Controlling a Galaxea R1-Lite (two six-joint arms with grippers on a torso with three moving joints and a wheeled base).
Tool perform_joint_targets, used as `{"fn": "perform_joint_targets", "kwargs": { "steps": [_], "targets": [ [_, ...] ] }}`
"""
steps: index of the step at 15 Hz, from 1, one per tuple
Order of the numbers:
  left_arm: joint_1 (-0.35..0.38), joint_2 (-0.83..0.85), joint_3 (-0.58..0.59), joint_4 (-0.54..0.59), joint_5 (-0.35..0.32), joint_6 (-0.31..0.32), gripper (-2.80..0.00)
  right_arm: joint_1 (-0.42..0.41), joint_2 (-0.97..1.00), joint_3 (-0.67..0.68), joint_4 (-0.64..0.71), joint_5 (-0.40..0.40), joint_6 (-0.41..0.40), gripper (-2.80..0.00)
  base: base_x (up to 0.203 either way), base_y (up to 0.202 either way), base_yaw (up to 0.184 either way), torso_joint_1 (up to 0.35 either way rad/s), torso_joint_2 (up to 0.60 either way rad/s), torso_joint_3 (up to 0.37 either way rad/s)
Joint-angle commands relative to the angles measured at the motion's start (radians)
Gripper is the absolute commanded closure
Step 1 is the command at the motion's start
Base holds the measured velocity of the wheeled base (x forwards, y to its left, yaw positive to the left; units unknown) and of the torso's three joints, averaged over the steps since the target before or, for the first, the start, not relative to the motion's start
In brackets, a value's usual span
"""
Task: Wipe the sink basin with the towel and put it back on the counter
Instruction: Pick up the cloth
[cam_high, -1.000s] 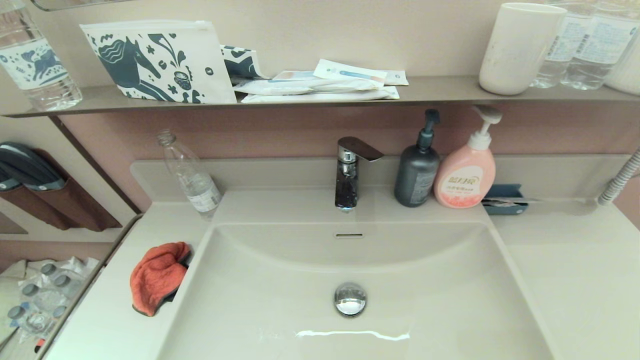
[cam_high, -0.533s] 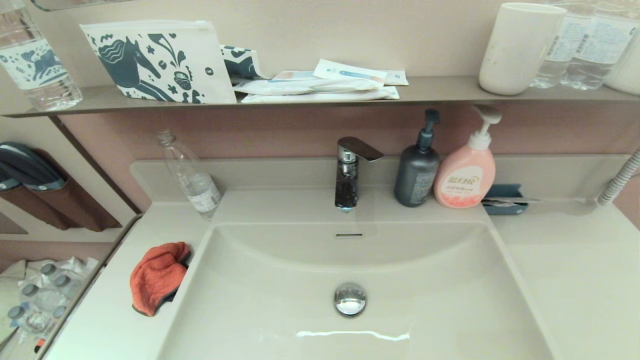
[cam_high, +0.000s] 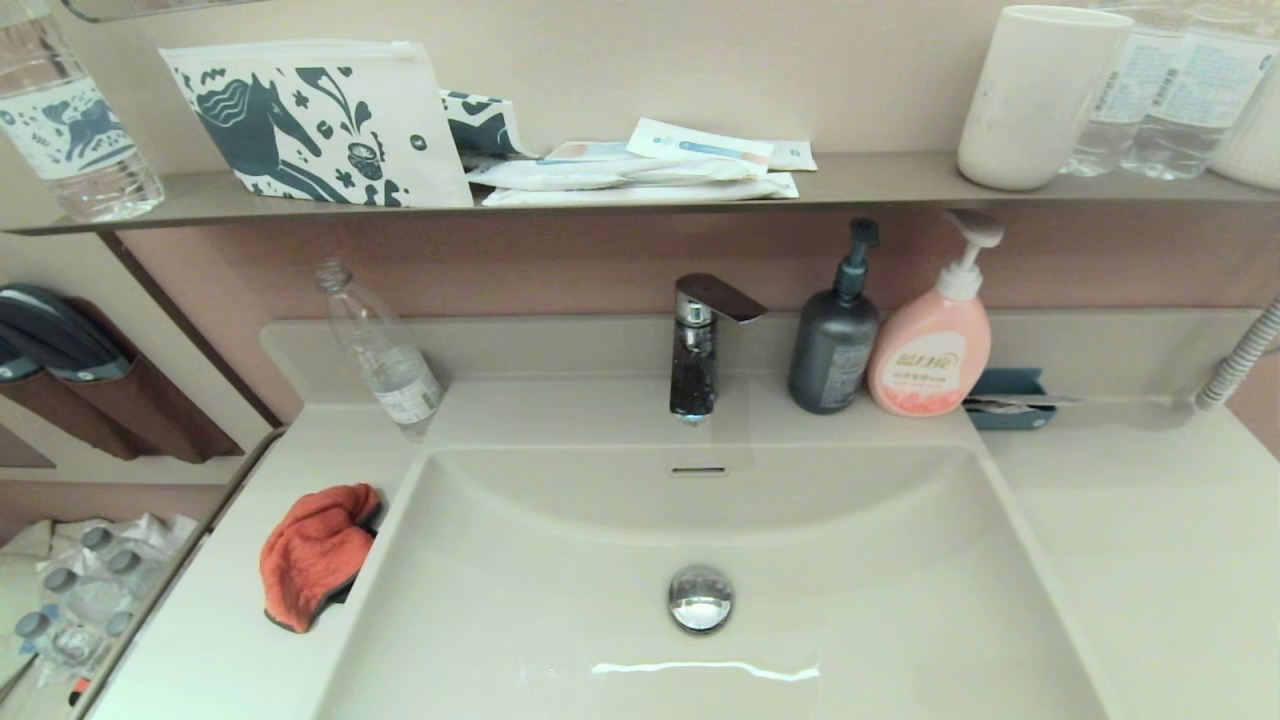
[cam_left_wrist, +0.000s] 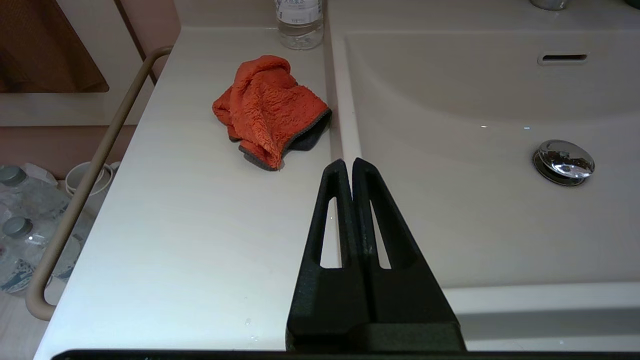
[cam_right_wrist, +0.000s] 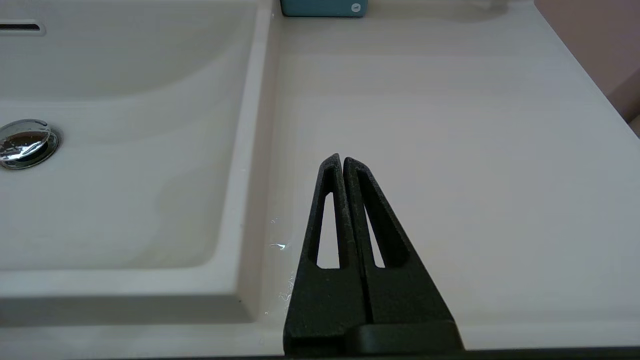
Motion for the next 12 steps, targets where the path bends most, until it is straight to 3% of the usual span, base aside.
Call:
{"fn": "perform_joint_targets", "kwargs": {
  "steps": [1,4,7,12],
  "targets": [
    [0.0,0.0,0.0,0.0,0.0,0.0,0.0,0.0,0.001,-0.001,0.0,0.0,0.0,0.0,0.0,0.0,0.0,0.0,0.0,0.0],
    [0.0,0.0,0.0,0.0,-0.006,0.017,0.0,0.0,0.001,0.0,0.0,0.0,0.0,0.0,0.0,0.0,0.0,0.0,0.0,0.0],
    [0.0,0.0,0.0,0.0,0.005,-0.026,0.0,0.0,0.001,0.0,0.0,0.0,0.0,0.0,0.0,0.0,0.0,0.0,0.0,0.0],
    [0.0,0.0,0.0,0.001,0.013,-0.022,0.0,0.0,0.001,0.0,0.0,0.0,0.0,0.0,0.0,0.0,0.0,0.0,0.0,0.0]
  ]
}}
